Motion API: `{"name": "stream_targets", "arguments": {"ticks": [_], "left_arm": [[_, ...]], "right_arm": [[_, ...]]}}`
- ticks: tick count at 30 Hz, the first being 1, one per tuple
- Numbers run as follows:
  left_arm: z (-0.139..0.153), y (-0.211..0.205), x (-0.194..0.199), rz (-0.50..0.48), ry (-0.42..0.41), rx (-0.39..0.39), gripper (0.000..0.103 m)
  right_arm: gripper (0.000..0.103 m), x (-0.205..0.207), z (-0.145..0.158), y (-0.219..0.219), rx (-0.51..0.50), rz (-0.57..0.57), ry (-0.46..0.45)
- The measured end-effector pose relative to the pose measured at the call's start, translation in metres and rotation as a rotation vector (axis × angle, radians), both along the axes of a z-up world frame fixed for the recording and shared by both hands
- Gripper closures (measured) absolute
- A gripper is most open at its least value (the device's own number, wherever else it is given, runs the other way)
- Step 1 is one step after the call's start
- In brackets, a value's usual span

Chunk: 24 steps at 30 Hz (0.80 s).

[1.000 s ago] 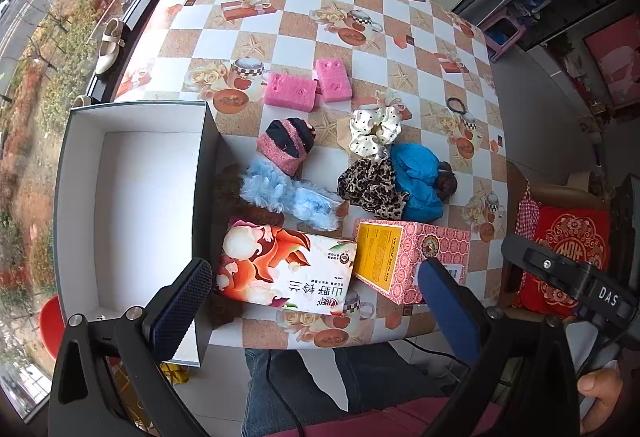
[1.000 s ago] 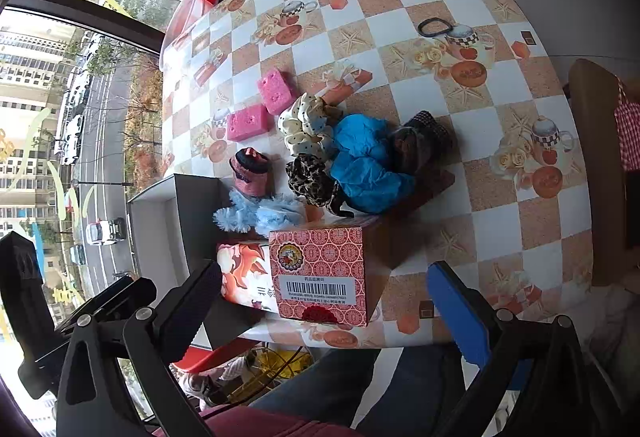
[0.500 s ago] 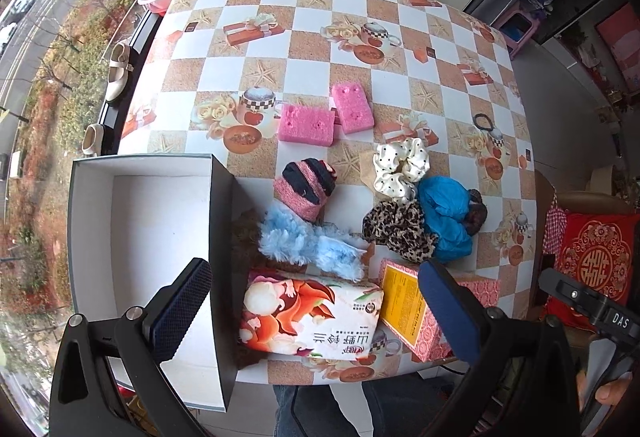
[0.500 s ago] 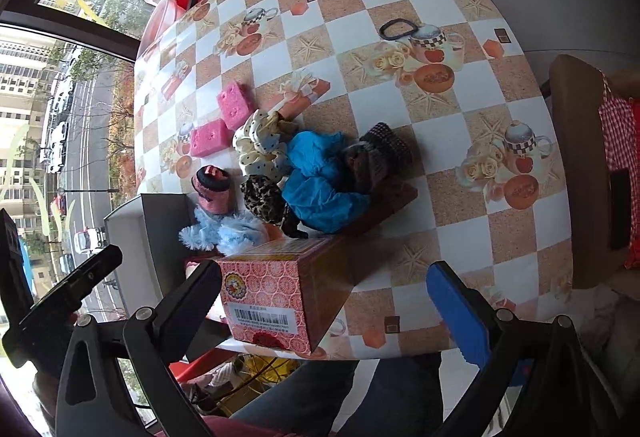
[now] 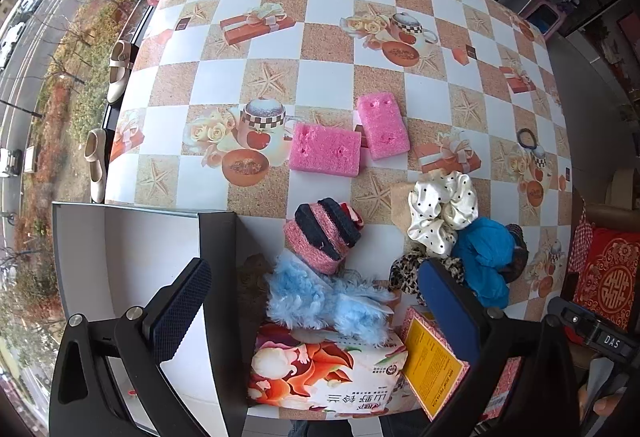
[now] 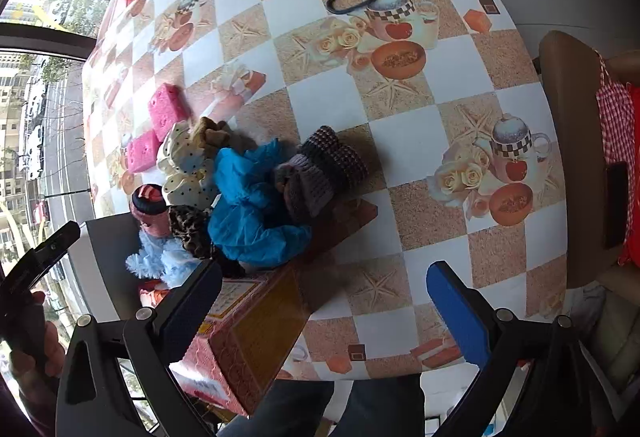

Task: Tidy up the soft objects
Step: 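Reach right tool toward knitted sock while left tool reaches toward pink sponge, then grasp purple-green knitted sock with right tool while left tool grasps pink sponge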

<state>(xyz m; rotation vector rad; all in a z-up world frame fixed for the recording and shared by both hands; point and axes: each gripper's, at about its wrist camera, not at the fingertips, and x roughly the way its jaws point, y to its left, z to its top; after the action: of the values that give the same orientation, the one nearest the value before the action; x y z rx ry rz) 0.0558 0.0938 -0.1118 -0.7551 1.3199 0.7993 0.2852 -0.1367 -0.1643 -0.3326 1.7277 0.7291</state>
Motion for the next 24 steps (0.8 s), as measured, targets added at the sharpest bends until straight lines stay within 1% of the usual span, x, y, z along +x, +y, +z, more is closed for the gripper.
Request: {"name": "stream_targets", "arguments": {"ticks": [5, 9, 11, 13, 16, 18, 20, 21, 23, 24], "left_arm": [[-0.012, 0.006, 0.008, 0.010, 0.007, -0.012, 0.000], [-0.020, 0.006, 0.013, 0.011, 0.026, -0.019, 0.000], [-0.025, 0.004, 0.017, 0.009, 0.043, -0.027, 0.000], [-0.030, 0.004, 0.020, 0.006, 0.056, -0.028, 0.000], [-0.036, 0.005, 0.024, -0.006, 0.075, -0.015, 0.000], [-0.040, 0.007, 0.026, -0.016, 0.086, -0.004, 0.000], [-0.043, 0.011, 0.028, -0.026, 0.092, 0.001, 0.000], [-0.045, 0.014, 0.029, -0.028, 0.093, 0.002, 0.000], [-0.049, 0.020, 0.030, -0.033, 0.097, 0.004, 0.000], [-0.051, 0.023, 0.032, -0.036, 0.097, 0.007, 0.000]], "right_arm": [[0.000, 0.013, -0.025, 0.007, -0.025, -0.032, 0.008], [0.000, 0.032, -0.037, 0.013, -0.002, -0.132, 0.013], [0.000, 0.040, -0.046, 0.020, 0.004, -0.159, 0.019], [0.000, 0.042, -0.059, 0.029, -0.015, -0.155, 0.030], [0.000, 0.038, -0.081, 0.035, -0.060, -0.122, 0.071], [0.000, 0.035, -0.090, 0.026, -0.088, -0.107, 0.091], [0.000, 0.038, -0.093, 0.009, -0.100, -0.122, 0.098], [0.000, 0.041, -0.091, -0.001, -0.123, -0.124, 0.073], [0.000, 0.052, -0.085, -0.020, -0.184, -0.114, -0.020], [0.000, 0.059, -0.082, -0.030, -0.208, -0.124, -0.050]]}}
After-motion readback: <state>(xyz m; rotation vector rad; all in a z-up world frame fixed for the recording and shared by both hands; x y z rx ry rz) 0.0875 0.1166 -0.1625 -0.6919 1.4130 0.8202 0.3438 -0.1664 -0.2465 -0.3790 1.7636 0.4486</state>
